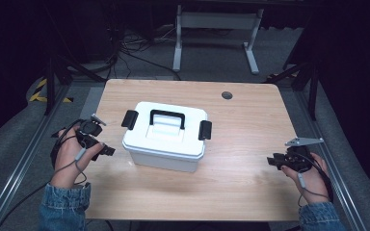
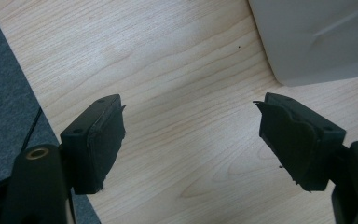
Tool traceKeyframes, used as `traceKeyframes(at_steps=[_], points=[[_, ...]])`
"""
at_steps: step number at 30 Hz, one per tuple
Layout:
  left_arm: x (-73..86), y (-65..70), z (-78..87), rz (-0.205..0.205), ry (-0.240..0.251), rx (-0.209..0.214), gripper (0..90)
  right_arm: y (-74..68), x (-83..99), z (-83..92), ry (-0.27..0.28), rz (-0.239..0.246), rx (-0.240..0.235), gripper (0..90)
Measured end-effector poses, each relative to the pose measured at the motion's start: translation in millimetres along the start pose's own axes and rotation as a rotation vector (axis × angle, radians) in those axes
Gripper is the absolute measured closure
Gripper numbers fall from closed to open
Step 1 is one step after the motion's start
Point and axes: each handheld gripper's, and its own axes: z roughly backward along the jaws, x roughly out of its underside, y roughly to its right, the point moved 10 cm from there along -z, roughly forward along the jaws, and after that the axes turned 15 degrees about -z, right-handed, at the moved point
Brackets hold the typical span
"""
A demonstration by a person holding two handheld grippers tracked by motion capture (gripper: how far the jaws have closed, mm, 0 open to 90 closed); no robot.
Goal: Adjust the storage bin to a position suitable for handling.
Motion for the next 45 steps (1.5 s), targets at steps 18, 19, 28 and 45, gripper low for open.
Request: traceKeyframes(at_steps=[18,19,28,45], points=[[2.6,-0.1,-0.4,-0.003,-0.001,0.007,22.9,-52.3,-52.4,19.0,0.003,0.078,-0.086,57.2],[2.4,-0.6,-1.2,-0.006,0.001,0.000,22.9,-54.7,-55.4,20.2,0.008,0.082,-0.092,57.2],[2.1,-0.1,-3.8,-0.015,-0.013,0.006,22.8,-85.2,-83.7,28.3,0.046,0.158,-0.127,54.8],[4.2,0.4,-5.4,-0.004,-0.017,0.024,22.8,-148.4,-123.5,20.8,0.023,0.216,-0.210,53.0]])
